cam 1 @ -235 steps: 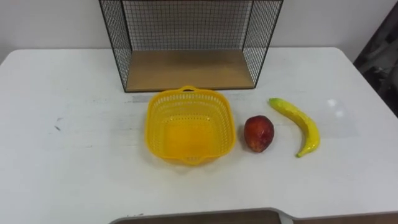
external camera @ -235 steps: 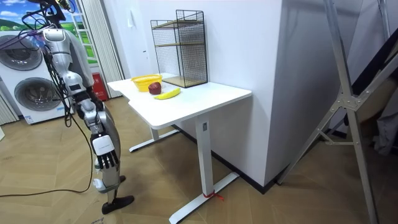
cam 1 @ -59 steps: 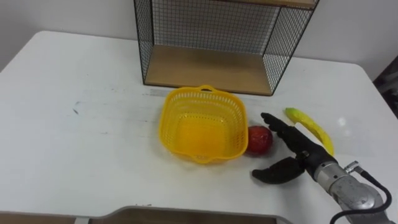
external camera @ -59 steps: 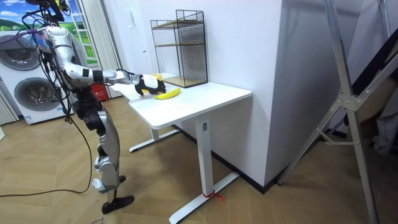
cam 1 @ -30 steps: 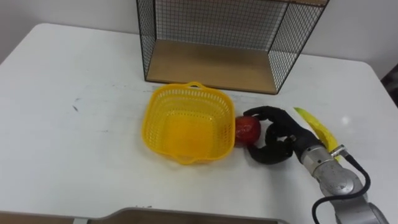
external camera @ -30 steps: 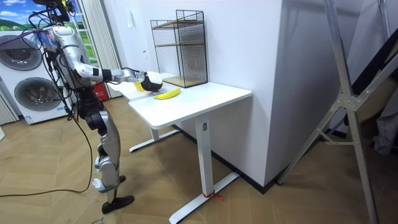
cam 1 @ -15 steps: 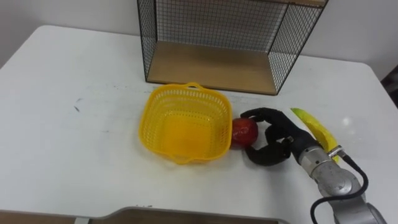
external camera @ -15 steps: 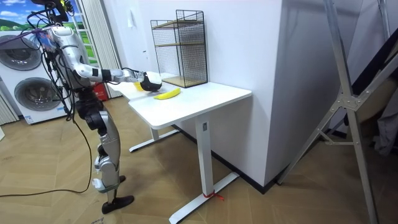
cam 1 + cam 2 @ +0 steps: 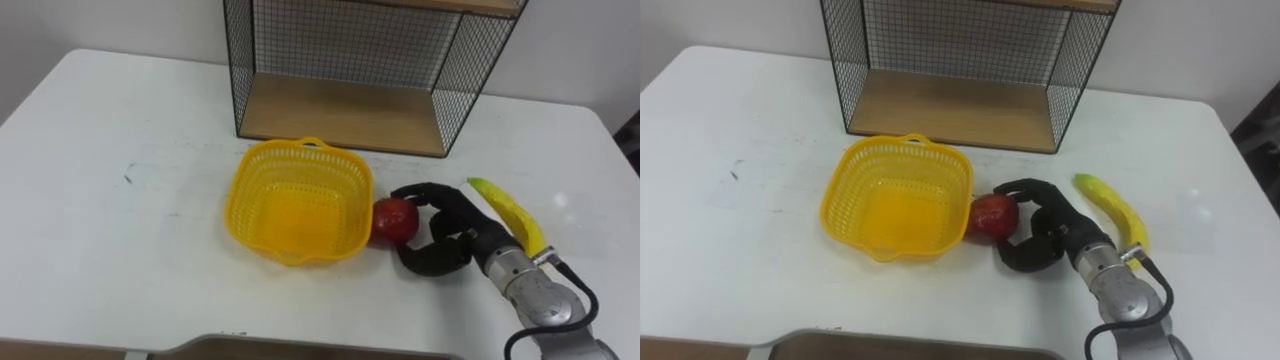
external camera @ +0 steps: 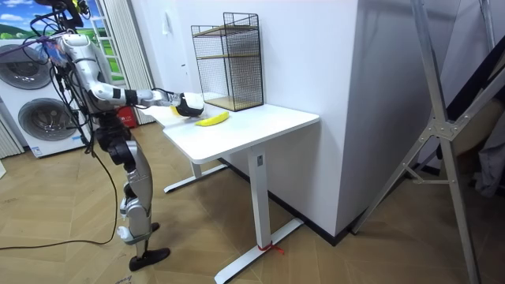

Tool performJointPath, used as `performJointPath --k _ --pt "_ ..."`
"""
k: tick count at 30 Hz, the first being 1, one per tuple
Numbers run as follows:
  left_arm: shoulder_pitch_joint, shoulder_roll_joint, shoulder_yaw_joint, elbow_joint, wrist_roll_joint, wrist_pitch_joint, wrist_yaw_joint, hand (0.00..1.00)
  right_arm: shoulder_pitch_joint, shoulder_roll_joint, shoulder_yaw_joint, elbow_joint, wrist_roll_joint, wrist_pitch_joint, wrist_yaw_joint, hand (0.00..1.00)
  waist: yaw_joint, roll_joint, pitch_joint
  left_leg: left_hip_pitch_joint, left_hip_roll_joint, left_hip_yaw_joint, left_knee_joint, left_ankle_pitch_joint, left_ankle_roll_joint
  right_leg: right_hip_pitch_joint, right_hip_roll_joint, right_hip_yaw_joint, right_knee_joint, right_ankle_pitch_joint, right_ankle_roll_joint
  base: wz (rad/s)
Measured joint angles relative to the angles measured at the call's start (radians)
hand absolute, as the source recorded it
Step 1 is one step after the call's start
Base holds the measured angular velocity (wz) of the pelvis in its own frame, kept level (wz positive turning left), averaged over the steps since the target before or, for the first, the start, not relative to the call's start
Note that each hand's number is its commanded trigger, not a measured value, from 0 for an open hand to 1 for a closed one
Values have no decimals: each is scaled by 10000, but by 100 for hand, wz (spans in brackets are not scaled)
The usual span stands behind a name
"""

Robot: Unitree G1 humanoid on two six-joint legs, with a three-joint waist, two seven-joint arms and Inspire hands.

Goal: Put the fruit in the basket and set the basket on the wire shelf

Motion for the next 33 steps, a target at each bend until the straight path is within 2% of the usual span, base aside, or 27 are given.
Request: performJointPath --k 7,12,21,26,28,30,33 --pt "76 -19 4 -10 11 4 1 0 11 -12 -514 1 54 3 -21 100 -221 -9 -6 -5 -2 -10 -33 0 0 2 -2 -31 4 -1 1 1" --pt "90 -66 6 -7 14 9 1 0 8 -5 -1215 2 323 3 -267 100 -227 -44 -5 18 -7 -16 -25 1 2 3 -5 -20 3 -1 1 0" --pt "102 -84 9 -8 14 10 0 0 9 0 -1486 10 1001 3 -917 100 -318 -201 92 15 -5 -9 -14 2 2 2 -8 -25 -4 -1 1 0" --pt "76 -92 29 -10 9 -5 1 0 -13 17 -1493 -106 1099 -3 -1365 100 -249 -154 69 19 3 8 6 1 2 -1 -6 -12 5 -1 1 0" --pt "88 -129 35 6 9 -7 1 0 -12 16 -1492 -470 1126 -3 -1406 100 -242 -86 30 31 3 25 1 2 2 4 -9 -9 12 -1 1 0" --pt "71 -137 38 24 9 -7 1 0 -17 14 -1492 -947 1278 -13 -1407 100 -241 -40 32 103 7 37 -21 2 1 48 -6 -1 12 -1 1 0" --pt "35 -140 80 27 13 -9 1 0 -36 11 -1469 -1501 1436 -43 -1398 100 -51 -29 27 234 14 122 -44 2 1 136 2 92 10 -1 1 -6"
